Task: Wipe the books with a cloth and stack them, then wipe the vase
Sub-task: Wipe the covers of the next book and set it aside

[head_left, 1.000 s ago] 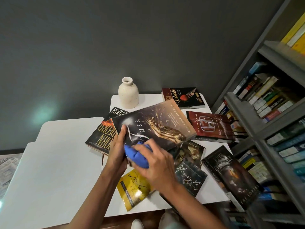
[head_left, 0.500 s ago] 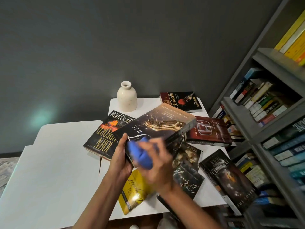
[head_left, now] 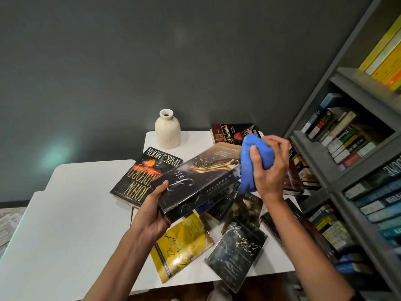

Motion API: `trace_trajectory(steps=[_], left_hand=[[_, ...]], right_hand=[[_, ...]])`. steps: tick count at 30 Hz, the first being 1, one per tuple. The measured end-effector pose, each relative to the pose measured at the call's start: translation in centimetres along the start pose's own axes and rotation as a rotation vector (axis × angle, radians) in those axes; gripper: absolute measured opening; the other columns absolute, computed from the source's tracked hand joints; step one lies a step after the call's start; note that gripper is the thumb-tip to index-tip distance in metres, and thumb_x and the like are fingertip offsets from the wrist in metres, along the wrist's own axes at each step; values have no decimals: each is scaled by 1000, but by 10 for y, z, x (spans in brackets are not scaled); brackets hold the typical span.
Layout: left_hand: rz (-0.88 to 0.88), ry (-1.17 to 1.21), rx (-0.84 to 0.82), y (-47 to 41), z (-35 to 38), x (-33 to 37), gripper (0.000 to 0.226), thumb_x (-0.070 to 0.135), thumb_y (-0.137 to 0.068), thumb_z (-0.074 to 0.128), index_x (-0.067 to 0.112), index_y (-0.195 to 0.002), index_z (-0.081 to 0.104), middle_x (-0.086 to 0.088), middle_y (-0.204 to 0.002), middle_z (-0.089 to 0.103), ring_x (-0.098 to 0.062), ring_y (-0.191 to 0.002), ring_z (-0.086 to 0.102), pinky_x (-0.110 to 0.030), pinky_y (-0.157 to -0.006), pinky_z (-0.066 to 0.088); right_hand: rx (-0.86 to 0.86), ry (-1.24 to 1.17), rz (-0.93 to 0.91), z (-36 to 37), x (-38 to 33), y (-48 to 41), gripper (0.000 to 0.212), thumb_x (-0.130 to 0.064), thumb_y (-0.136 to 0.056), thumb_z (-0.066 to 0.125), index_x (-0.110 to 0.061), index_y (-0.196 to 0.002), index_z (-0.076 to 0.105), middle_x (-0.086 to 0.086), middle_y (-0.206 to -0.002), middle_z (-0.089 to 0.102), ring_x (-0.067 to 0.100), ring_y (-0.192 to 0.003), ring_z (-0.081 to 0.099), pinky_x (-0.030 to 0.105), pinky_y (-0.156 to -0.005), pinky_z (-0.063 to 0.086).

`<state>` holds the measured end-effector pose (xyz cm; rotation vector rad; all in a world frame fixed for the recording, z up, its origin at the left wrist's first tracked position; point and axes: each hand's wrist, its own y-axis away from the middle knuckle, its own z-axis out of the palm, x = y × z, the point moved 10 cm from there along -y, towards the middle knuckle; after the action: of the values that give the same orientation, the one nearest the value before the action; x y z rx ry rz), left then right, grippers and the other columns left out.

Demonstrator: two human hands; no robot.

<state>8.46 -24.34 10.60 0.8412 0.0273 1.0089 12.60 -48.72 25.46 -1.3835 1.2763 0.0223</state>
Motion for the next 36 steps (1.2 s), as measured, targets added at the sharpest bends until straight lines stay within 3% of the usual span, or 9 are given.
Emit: trace_trajectory(steps=[5,9,14,18,21,25,30,33,36], left_hand=[[-96,-9,25,3,-4,-7,75,6,-64,79,0,-133,51,-27,-102,65,-37,-69,71,-41,-41,56],[-283,102,-37,10,5,-22,66,2,-72,73,-2,-134,51,-38,-101,60,-49,-66,68,-44,-36,53],[-288,85,-82,13,15,-22,40,21,-88,47,-8,-111,61,-47,-105,58,-64,-83,60,-66,-61,47],[-165,-179,-83,8,9,-16,39,27,-85,48,-2,-97,71,-29,-107,64,-49,-99,57,-73,-84,44],[57,-402,-49,5,2,-5,59,61,-93,33,21,-117,69,-7,-128,58,-25,-114,48,-49,-109,26],[543,-677,-161,25,28,10,112,97,-60,36,29,-148,28,25,-142,46,13,-122,46,-8,-92,38],[971,-915,-74,50,43,37,38,38,-92,49,20,-123,37,11,-122,53,10,-109,53,-6,-79,47],[1029,-870,-83,54,48,47,29,32,-97,50,21,-122,42,33,-110,57,10,-107,55,-5,-81,46],[1076,-940,-24,50,43,54,55,57,-87,56,14,-121,49,24,-109,61,-1,-106,60,-10,-84,46]], right_hand=[[-19,-275,1,7,-24,-13,16,-28,-86,53,-13,-88,57,-17,-73,57,-9,-68,53,9,-67,41],[30,-318,25,16,-34,-34,15,-30,-84,57,-27,-71,51,-19,-63,52,-2,-58,46,21,-58,40],[34,-223,22,24,-48,-49,31,-32,-83,59,-8,-64,51,-12,-53,42,3,-49,40,20,-50,35],[43,-187,84,27,-49,-61,26,-24,-82,63,-16,-61,51,-14,-49,43,1,-46,43,16,-49,34],[88,-151,207,21,-38,-68,34,-22,-81,65,-26,-54,46,-18,-44,47,-2,-44,44,10,-49,32],[117,-152,361,16,-12,-73,35,-25,-76,63,-23,-49,39,-15,-42,40,1,-45,37,20,-50,34],[73,-152,511,20,20,-56,25,-30,-76,64,-22,-57,50,-12,-56,49,10,-58,47,31,-60,44],[-207,-116,305,43,4,-44,13,-36,-80,68,-25,-78,61,-15,-77,60,9,-77,56,31,-79,48],[-722,-148,123,86,-30,-9,31,-41,-79,74,-16,-96,66,-7,-93,61,7,-88,57,23,-84,45]])
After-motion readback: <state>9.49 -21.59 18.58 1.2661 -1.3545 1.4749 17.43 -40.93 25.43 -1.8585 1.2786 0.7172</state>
